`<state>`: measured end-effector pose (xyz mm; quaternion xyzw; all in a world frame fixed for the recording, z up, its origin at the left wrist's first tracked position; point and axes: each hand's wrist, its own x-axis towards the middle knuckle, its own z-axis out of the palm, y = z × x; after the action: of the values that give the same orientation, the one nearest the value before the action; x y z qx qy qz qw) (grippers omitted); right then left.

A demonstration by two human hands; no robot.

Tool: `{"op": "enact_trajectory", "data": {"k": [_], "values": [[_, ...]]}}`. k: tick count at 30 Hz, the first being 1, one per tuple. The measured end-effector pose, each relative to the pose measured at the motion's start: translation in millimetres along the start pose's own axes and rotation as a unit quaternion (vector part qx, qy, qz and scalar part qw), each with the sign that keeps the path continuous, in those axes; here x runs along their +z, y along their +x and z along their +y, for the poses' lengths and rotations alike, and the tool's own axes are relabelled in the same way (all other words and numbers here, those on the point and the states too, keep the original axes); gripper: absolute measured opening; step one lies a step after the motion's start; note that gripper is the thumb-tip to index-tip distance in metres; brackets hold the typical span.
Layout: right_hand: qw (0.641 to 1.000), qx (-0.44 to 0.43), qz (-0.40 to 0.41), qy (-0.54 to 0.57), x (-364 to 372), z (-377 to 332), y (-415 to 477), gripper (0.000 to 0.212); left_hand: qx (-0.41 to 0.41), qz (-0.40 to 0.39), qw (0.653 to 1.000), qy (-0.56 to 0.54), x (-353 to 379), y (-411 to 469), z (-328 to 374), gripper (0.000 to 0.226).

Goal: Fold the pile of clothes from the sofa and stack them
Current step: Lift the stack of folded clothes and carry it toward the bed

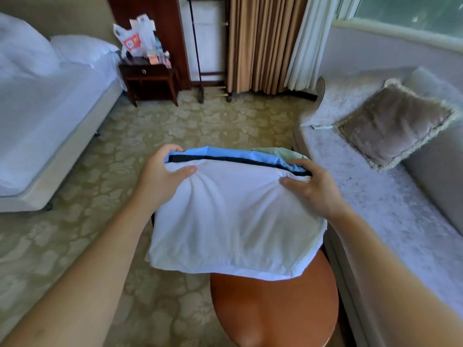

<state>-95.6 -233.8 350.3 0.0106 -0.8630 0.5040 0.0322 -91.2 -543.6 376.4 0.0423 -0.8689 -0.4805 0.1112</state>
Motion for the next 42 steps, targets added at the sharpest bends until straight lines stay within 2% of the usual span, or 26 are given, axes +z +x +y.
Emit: {"op": "enact_trajectory", "data": {"k": [4,9,13,16,24,31,34,42], "values": [[0.999,-0.033,0.018,0.019,-26.9,-73.7,-0.3,0.036,0.059,0.016,0.998,0.022,-56.0,15.5,64.1,0.031],[0.994,-0.095,0.048,0.035,-56.1,-131.9,-7.5,0.033,0.114,0.060,0.992,0.018,-88.3,5.7,113.1,0.031],[0.987,-0.145,0.042,0.057,-43.9,-158.5,-3.7,0.033,0.120,0.124,0.985,0.016,-118.3,-19.1,119.7,0.030],[0.983,-0.173,0.013,0.062,-3.5,-177.9,2.4,0.033,0.099,0.174,0.980,0.009,-156.1,-42.3,101.5,0.035],[0.963,-0.233,-0.126,0.045,189.8,-252.5,-12.6,0.035,-0.013,0.300,0.952,0.064,-295.3,-106.6,-14.9,0.034],[0.925,-0.268,-0.265,0.046,426.1,-342.0,-49.3,0.035,-0.088,0.394,0.913,0.065,-453.0,-167.2,-158.4,0.043],[0.906,-0.280,-0.313,0.059,522.6,-396.3,-70.0,0.035,-0.128,0.420,0.895,0.085,-537.6,-184.5,-208.5,0.037],[0.882,-0.285,-0.361,0.098,714.0,-547.1,-85.3,0.034,-0.164,0.467,0.860,0.120,-744.0,-171.8,-283.0,0.032]]}}
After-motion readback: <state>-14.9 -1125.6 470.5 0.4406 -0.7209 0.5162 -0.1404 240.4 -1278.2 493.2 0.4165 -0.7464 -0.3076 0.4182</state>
